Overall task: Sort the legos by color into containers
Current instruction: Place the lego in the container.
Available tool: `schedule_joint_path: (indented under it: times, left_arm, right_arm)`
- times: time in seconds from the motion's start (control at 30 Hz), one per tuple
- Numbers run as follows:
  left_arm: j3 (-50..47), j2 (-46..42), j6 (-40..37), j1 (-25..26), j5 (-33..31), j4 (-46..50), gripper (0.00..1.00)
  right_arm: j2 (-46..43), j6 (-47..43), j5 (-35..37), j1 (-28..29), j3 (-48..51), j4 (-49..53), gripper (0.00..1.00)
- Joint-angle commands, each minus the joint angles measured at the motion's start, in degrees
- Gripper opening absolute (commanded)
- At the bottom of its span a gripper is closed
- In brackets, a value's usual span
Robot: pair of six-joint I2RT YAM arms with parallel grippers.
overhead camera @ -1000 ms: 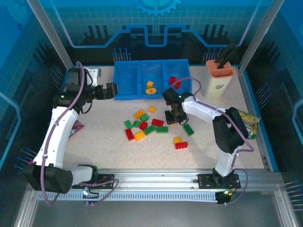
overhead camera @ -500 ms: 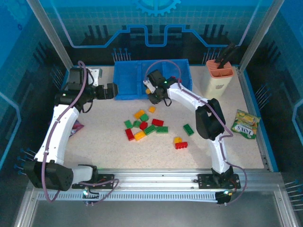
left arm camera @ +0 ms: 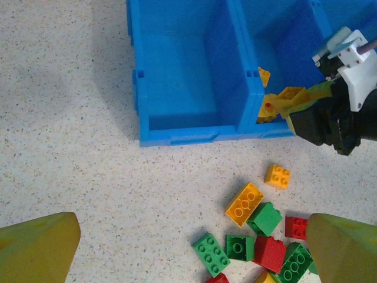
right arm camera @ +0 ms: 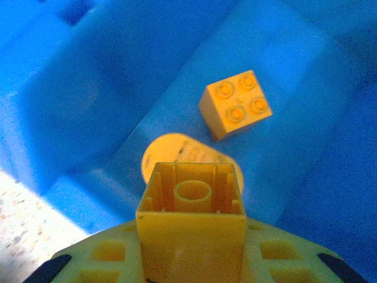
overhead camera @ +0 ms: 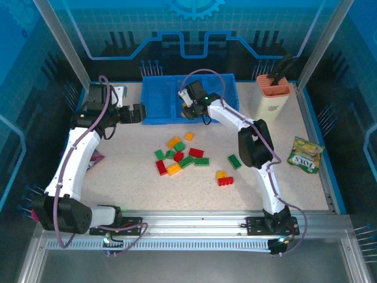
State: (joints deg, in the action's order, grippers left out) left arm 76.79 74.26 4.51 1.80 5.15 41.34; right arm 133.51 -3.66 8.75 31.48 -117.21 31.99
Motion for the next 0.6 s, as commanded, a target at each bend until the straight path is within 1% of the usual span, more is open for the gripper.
schedule_joint_path:
  times: [0.0, 0.17, 0.27, 0.37, 0.47, 0.53, 0.57]
  left_arm:
    - [1.3, 0.4, -0.4, -0.5, -0.5, 0.4, 0.99]
    - [1.2, 0.4, -0.6, -0.5, -0.6, 0.6, 0.99]
    - [1.2, 0.4, -0.6, -0.5, -0.6, 0.7, 0.99]
    - [1.3, 0.4, -0.5, -0.5, -0.5, 0.7, 0.99]
    - [1.4, 0.4, -0.5, -0.5, -0.5, 0.8, 0.99]
    - [1.5, 0.5, -0.5, -0.6, -0.1, 0.9, 0.99]
    - [1.7, 0.6, -0.6, -0.6, 0.3, 1.1, 1.0]
  right_arm:
    - [3.8, 0.6, 0.2, -0.6, -3.2, -0.6, 0.25]
    - [7.3, 0.4, 0.6, -0.6, -7.4, 1.7, 0.26]
    - [7.2, 0.3, 0.8, -0.6, -7.6, 2.0, 0.3]
    - [5.2, 0.0, 0.9, -0.6, -6.4, 2.3, 0.4]
    - [1.3, -1.0, 0.4, -0.6, -3.8, 3.1, 0.54]
    - [-3.4, -2.4, -2.9, -0.6, -0.2, 3.1, 0.64]
    - [-5.4, -2.7, -3.7, -0.7, 1.3, 3.1, 0.66]
